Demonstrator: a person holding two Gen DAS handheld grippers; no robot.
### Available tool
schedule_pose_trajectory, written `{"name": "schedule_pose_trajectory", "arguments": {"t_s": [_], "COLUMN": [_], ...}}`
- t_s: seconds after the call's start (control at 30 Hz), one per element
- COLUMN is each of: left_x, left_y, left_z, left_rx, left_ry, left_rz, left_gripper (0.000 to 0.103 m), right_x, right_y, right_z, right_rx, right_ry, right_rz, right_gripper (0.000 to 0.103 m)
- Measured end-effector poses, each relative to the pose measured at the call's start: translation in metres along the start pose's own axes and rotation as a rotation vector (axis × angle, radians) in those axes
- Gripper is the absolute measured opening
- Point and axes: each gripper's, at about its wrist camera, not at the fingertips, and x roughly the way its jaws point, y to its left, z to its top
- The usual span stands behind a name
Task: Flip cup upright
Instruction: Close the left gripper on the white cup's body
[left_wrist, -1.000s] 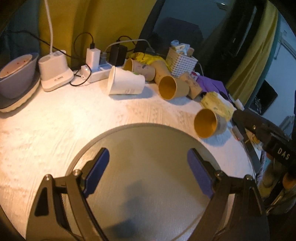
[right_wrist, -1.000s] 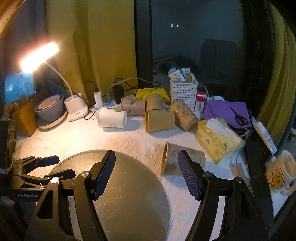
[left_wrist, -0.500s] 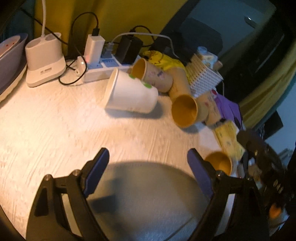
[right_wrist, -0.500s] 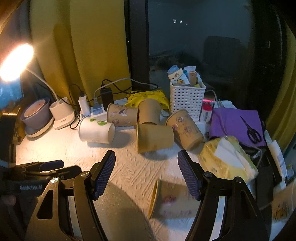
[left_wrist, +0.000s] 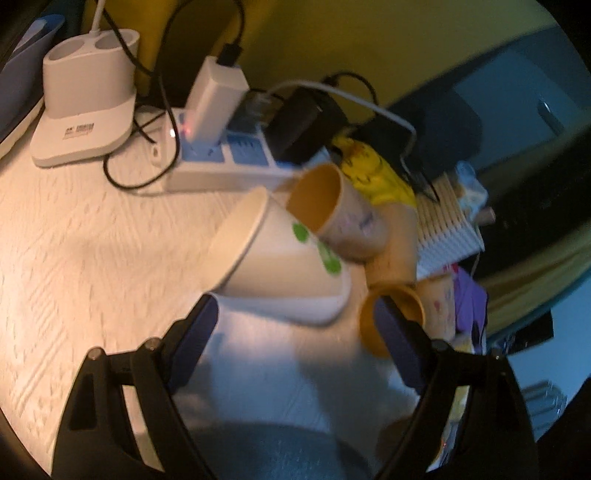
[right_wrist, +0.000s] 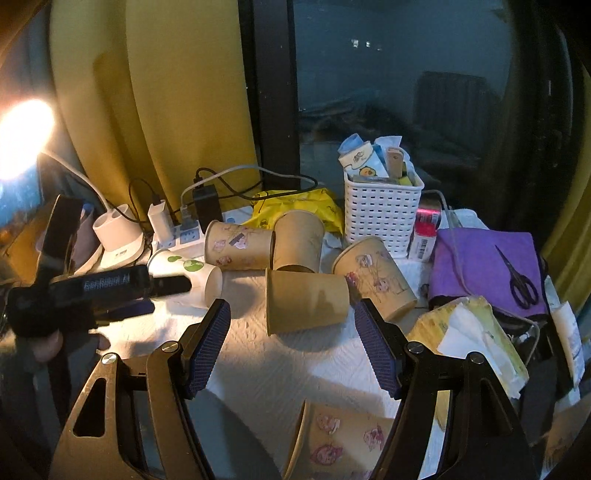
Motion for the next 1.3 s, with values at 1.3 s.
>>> {"name": "schedule_pose_trajectory", "arguments": {"t_s": [1.3], "left_x": [-0.070], "left_y": [-0.026], "left_z": [-0.081], "left_rx": [0.506], "left_ry": [-0.104], "left_rz": [-0.012], "left_gripper": [0.066], "right_x": [-0.065], "right_y": [0.033], "right_z": [-0.030], "right_rx": [0.045], "right_ry": [-0.034], "right_rz": [0.030], "right_gripper": [0.073]}}
